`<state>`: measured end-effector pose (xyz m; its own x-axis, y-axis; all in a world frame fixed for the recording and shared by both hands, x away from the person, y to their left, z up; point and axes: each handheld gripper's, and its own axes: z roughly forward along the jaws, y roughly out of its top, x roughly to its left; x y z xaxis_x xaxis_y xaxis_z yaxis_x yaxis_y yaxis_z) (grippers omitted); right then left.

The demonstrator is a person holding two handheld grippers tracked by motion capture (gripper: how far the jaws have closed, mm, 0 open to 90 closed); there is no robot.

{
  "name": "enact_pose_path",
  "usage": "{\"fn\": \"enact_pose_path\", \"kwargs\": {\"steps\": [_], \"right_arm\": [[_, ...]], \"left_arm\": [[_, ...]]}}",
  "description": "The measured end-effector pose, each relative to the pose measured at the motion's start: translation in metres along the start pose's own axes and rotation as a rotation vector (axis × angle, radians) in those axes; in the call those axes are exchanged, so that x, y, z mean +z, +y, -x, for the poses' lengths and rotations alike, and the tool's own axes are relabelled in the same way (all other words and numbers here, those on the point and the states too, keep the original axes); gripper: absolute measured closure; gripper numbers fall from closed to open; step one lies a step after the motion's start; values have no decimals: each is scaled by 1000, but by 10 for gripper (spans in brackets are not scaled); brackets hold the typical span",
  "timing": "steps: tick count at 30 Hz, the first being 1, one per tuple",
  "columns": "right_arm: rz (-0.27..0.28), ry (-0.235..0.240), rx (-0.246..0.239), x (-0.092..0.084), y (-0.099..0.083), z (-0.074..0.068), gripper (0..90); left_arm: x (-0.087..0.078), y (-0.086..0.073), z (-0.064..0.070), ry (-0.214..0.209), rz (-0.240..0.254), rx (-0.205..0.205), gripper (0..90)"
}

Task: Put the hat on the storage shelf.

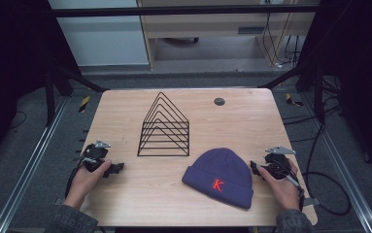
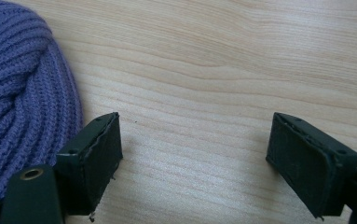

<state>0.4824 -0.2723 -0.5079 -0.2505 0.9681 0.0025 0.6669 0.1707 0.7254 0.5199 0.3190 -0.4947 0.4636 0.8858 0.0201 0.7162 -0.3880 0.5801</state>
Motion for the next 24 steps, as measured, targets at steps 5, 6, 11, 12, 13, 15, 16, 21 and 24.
{"fn": "enact_pose_path", "kwargs": {"steps": [5,6,11,12,13,15,16,21,24], "right_arm": [[4,-1,3,0,-1,0,176],[4,1,3,0,-1,0,174],[-9,1,5,-1,0,-1,173],[-16,3,4,-1,1,-1,174],[-25,2,-3,-1,2,-1,175],[-41,5,0,-3,3,-2,192],[-46,7,-3,-4,3,-3,199],[-47,6,-25,-9,8,-10,228],[-42,16,-61,-16,23,-17,261]], "left_arm": [[0,0,2,-3,1,-12,0],[0,0,3,-3,1,-12,0],[0,0,3,0,-1,-7,0],[0,0,3,0,-1,-7,0],[0,0,4,-1,1,-9,0],[0,0,4,-2,1,-8,0],[0,0,4,-4,-2,-5,0],[0,-1,4,-4,-1,1,0],[0,-1,4,-5,0,-2,0]]}}
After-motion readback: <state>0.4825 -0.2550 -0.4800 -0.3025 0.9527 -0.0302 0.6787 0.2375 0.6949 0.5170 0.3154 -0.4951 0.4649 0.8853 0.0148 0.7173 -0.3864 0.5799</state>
